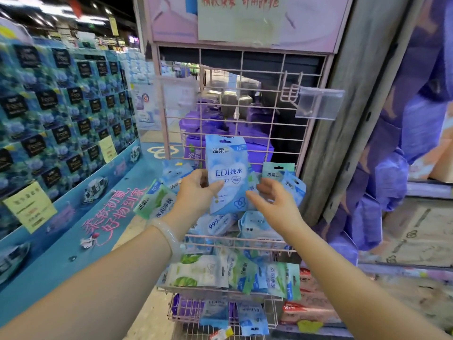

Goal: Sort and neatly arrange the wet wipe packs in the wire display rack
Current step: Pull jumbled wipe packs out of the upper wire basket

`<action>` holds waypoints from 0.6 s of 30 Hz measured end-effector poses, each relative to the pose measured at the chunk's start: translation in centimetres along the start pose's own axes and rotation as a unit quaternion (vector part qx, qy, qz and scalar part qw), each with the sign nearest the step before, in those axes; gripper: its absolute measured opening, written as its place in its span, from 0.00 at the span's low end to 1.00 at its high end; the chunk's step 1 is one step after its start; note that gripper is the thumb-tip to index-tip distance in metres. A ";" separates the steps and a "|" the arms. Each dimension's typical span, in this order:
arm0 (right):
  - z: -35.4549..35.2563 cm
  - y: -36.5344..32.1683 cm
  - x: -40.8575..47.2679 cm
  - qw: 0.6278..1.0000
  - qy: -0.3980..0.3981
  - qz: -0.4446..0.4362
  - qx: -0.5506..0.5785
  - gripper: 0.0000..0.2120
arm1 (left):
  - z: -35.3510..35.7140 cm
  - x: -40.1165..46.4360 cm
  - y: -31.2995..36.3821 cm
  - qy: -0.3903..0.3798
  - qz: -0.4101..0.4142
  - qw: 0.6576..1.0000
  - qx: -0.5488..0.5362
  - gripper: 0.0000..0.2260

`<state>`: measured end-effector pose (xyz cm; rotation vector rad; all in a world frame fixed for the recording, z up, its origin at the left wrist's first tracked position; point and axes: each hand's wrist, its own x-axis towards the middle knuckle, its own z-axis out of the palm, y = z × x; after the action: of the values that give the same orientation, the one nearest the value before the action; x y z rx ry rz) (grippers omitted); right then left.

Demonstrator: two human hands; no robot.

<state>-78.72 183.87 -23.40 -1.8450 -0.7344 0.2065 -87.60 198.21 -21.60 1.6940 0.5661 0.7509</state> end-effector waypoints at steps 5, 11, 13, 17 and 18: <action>2.7 -1.9 0.6 0.996 -0.061 0.029 0.058 0.20 | -1.5 -1.4 -0.2 -0.032 -0.004 0.999 0.010 0.10; 4.5 -1.4 0.8 0.985 -0.026 0.086 0.150 0.10 | -4.6 -2.1 -1.9 0.083 0.046 0.976 0.198 0.11; 4.5 -1.4 1.3 0.978 0.024 0.084 0.187 0.08 | -6.3 -1.7 -2.1 0.167 0.097 0.952 0.238 0.10; 3.9 -0.7 1.8 0.967 0.068 0.097 0.227 0.11 | -9.1 -0.3 -3.4 0.171 0.017 0.927 0.332 0.25; 3.8 -0.5 1.7 0.968 0.065 0.098 0.224 0.11 | -9.4 -0.1 -3.8 0.143 -0.023 0.926 0.348 0.30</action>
<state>-79.31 188.00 -24.16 -1.4791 -0.3735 0.3455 -94.53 205.26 -23.90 2.2175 1.1778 0.8252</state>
